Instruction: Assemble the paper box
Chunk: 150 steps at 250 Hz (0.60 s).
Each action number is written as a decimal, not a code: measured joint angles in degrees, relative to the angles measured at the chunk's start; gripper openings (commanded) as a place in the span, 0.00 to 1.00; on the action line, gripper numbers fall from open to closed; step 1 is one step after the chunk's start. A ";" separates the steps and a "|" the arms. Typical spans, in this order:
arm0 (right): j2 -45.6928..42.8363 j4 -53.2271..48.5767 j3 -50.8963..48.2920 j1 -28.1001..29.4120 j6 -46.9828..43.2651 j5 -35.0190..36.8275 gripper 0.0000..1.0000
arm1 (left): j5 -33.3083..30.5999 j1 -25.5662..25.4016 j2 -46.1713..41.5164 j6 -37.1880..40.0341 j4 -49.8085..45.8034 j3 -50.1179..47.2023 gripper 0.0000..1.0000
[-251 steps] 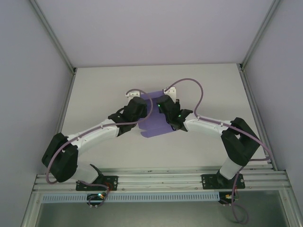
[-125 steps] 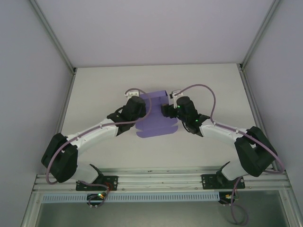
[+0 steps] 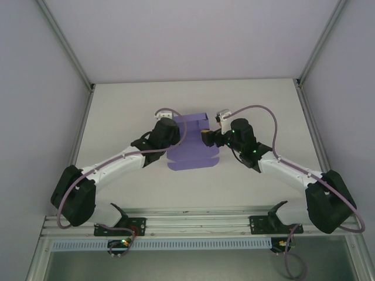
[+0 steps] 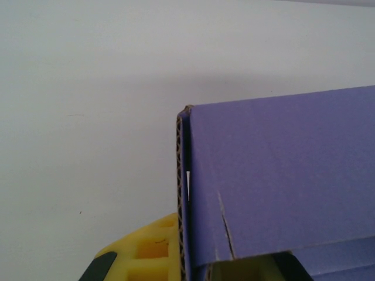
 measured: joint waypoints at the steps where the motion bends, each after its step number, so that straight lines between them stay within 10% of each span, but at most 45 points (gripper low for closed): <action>1: 0.07 -0.04 0.07 -0.02 0.07 -0.04 0.80 | 0.02 0.00 0.00 0.02 0.00 0.00 0.00; 54: 6.60 1.22 4.31 -0.52 -0.13 -2.14 0.62 | 1.46 0.00 0.00 0.07 -0.09 0.00 0.00; 110: 12.98 3.65 6.58 -0.33 0.37 0.15 0.10 | 1.40 -0.04 0.00 0.02 -1.53 0.20 0.00; 150: 14.34 1.77 8.63 1.97 0.79 9.49 0.02 | 0.76 -0.46 0.11 -0.90 -4.20 1.57 0.00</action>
